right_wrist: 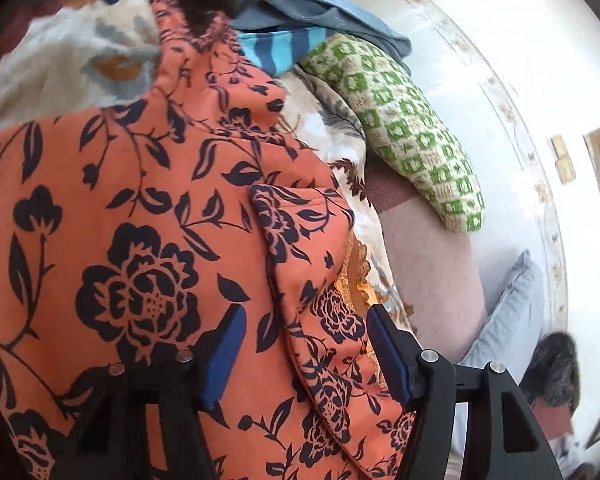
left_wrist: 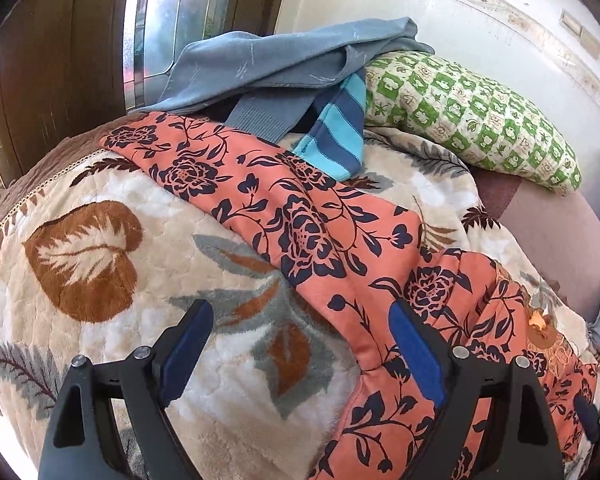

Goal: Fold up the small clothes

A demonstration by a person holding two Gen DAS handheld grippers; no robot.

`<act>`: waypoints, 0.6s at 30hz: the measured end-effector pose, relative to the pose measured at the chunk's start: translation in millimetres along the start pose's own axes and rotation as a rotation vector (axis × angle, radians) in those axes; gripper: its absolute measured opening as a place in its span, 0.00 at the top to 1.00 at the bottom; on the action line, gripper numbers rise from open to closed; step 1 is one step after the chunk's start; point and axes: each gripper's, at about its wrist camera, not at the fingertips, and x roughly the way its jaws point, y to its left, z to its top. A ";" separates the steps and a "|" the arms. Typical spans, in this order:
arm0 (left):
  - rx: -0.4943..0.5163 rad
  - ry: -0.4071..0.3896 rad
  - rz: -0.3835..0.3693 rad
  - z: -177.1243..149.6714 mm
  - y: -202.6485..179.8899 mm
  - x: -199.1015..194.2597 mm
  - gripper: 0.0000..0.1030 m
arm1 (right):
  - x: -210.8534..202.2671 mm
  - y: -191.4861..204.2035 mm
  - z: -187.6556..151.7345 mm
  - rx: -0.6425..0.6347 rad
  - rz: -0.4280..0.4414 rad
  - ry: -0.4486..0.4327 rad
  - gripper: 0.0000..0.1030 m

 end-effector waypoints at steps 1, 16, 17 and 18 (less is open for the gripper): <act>-0.006 0.001 0.002 0.3 0.6 -0.3 0.13 | 2.0 -13.2 3.6 0.073 0.023 0.007 0.36; -0.041 0.013 -0.015 5.6 4.0 8.4 0.13 | 149.1 -78.7 39.8 0.925 0.528 0.303 0.73; -0.034 0.021 -0.019 5.5 1.8 9.8 0.13 | 150.5 -73.9 40.1 0.919 0.525 0.312 0.78; -0.031 0.027 -0.025 5.3 0.2 10.3 0.13 | 143.6 -71.4 41.2 0.902 0.507 0.281 0.83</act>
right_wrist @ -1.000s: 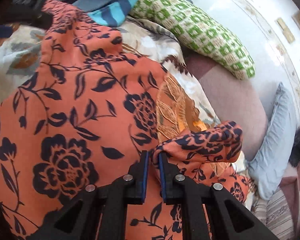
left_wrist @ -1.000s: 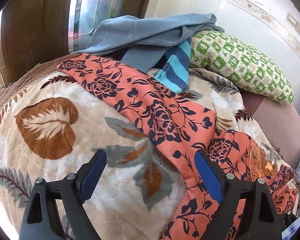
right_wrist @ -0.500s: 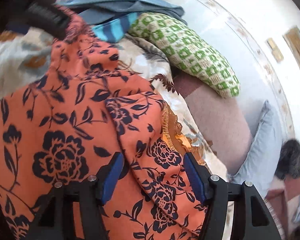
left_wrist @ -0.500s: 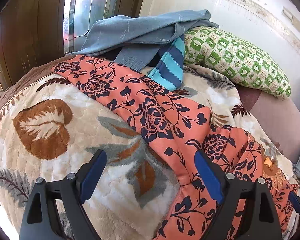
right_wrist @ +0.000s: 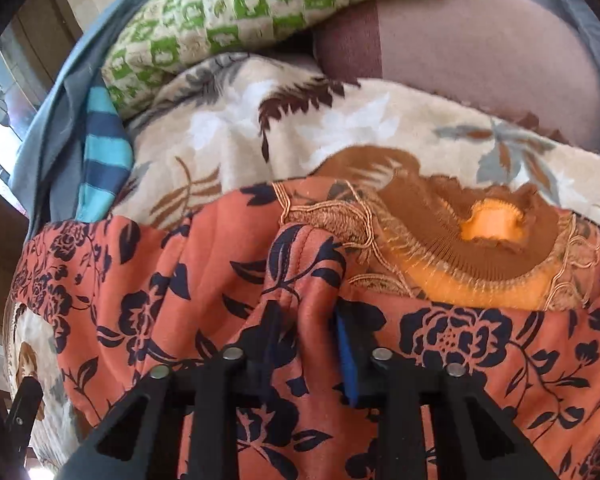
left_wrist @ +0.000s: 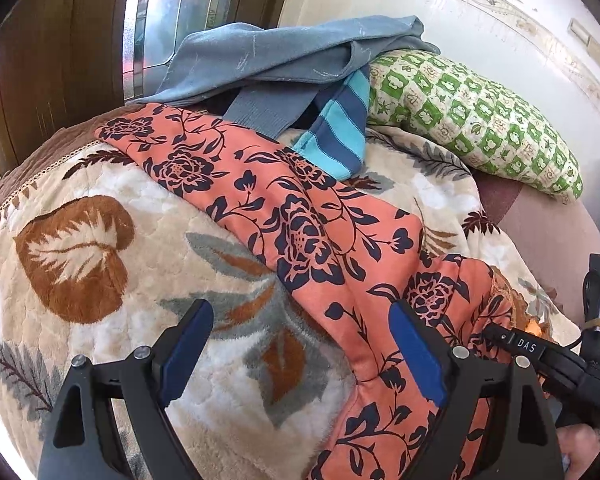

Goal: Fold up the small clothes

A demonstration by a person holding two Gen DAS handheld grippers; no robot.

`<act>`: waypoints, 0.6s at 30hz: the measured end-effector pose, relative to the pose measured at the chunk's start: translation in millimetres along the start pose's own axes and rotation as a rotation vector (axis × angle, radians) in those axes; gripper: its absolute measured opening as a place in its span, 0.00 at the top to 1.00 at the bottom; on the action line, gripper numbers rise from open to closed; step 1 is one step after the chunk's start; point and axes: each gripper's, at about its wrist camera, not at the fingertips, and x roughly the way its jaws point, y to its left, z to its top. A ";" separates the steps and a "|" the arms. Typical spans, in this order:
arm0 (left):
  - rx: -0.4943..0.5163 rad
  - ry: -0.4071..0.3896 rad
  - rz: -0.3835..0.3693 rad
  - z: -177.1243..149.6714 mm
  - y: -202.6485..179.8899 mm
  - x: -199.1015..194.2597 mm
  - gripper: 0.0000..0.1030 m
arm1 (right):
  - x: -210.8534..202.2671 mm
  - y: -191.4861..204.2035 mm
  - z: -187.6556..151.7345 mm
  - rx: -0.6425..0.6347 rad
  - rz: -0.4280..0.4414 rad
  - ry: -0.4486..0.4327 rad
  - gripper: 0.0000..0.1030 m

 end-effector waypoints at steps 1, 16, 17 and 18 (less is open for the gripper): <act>0.000 0.003 -0.007 -0.2 -1.3 -0.2 0.13 | -8.1 5.8 -3.4 -0.034 0.008 -0.034 0.91; 0.080 -0.034 0.020 -7.9 -16.4 -6.4 0.13 | -69.0 4.6 -35.4 -0.127 0.276 -0.094 0.79; 0.078 -0.034 0.021 -8.0 -16.8 -6.3 0.13 | -80.3 -4.3 -35.7 -0.123 0.284 -0.127 0.79; 0.077 -0.033 0.025 -8.2 -16.7 -6.0 0.13 | -89.5 -13.2 -35.6 -0.115 0.292 -0.148 0.78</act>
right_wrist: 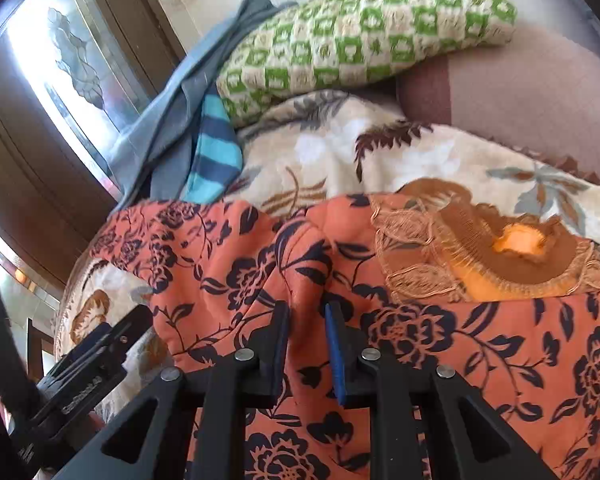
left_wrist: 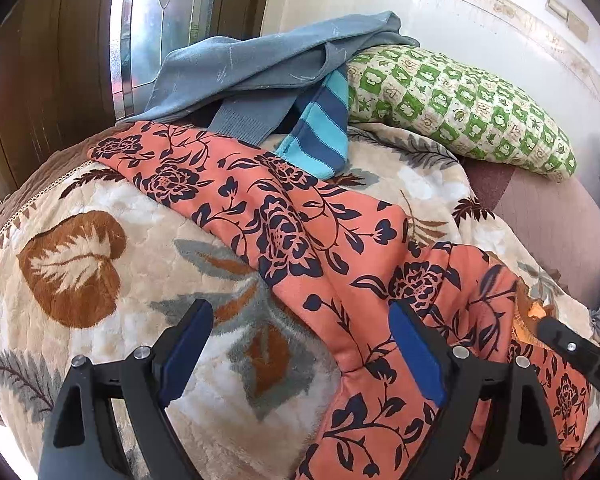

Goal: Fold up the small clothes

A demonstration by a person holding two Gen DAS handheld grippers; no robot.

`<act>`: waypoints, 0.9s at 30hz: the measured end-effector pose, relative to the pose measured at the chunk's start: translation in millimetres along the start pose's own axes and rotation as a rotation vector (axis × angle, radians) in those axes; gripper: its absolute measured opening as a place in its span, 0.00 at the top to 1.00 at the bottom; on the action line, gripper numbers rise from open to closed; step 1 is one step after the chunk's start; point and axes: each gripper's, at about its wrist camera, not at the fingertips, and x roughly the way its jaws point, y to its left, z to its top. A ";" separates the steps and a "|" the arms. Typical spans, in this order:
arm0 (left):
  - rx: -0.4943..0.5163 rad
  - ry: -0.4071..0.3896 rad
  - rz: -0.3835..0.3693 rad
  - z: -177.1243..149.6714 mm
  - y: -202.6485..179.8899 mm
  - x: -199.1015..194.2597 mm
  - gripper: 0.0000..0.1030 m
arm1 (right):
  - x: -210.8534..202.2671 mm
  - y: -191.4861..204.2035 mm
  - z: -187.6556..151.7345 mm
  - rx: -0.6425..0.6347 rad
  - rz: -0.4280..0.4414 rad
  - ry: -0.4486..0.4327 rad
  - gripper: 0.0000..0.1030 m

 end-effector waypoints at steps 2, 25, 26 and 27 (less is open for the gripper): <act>-0.001 0.006 0.012 -0.8 -0.4 1.6 0.13 | -15.9 -12.7 -2.5 0.032 0.004 -0.023 0.78; 0.022 0.087 -0.024 -3.6 -7.7 15.0 0.13 | 7.0 -63.7 -8.5 0.221 -0.232 0.063 0.78; 0.034 0.090 -0.026 -4.5 -10.0 15.0 0.13 | 1.2 -60.6 -12.9 0.202 -0.211 0.045 0.78; 0.043 0.092 -0.029 -5.4 -11.7 14.6 0.13 | -4.0 -55.5 -16.7 0.179 -0.210 0.026 0.78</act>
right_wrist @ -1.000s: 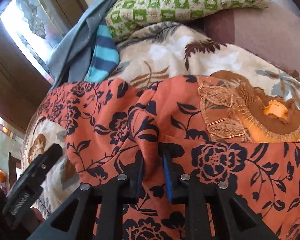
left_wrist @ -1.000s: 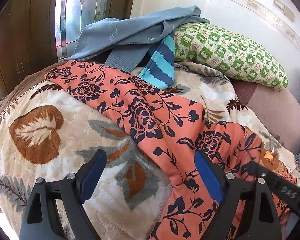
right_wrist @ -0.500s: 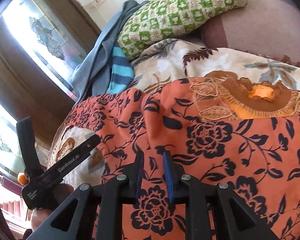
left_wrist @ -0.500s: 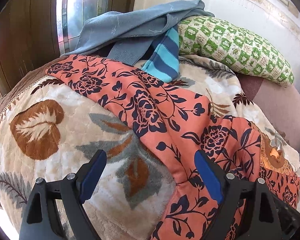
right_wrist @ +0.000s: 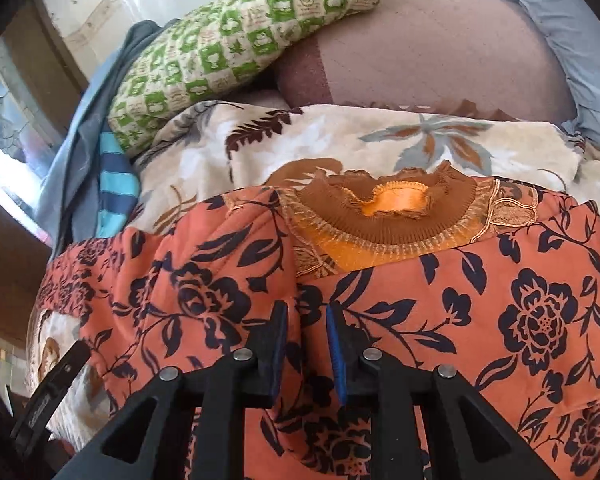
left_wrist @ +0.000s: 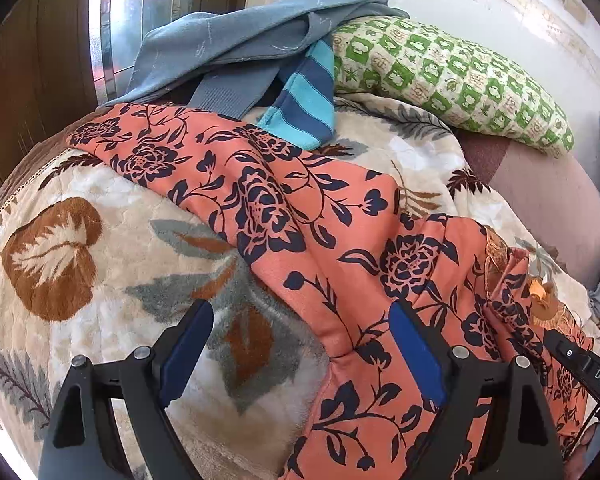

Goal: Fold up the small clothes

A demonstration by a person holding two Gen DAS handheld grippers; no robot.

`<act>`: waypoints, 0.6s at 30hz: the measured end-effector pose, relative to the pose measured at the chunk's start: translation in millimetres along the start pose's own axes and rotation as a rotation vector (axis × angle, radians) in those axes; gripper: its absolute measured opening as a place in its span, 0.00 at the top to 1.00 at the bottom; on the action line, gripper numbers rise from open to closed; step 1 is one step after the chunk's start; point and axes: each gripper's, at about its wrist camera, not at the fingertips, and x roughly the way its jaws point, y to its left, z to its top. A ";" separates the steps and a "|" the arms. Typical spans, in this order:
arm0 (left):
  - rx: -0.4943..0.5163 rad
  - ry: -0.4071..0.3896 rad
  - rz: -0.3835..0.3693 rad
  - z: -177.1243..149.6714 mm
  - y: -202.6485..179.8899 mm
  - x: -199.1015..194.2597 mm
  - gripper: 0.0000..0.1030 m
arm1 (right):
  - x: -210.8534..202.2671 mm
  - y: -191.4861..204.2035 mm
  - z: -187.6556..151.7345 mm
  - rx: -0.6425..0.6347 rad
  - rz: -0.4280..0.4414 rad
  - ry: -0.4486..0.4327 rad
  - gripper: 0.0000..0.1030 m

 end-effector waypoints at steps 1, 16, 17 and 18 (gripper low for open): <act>0.006 0.000 -0.001 -0.5 -1.0 -0.5 0.13 | -5.3 4.5 -4.5 -0.025 -0.003 -0.022 0.75; -0.073 0.044 0.018 2.2 18.4 5.9 0.13 | 25.2 130.2 -24.4 -0.569 -0.229 -0.060 0.52; -0.081 0.047 0.018 2.8 20.4 6.2 0.13 | 40.2 128.1 -21.2 -0.572 -0.267 -0.015 0.67; -0.089 0.051 0.018 3.5 22.5 6.6 0.13 | 52.6 124.0 -17.5 -0.564 -0.296 0.020 0.70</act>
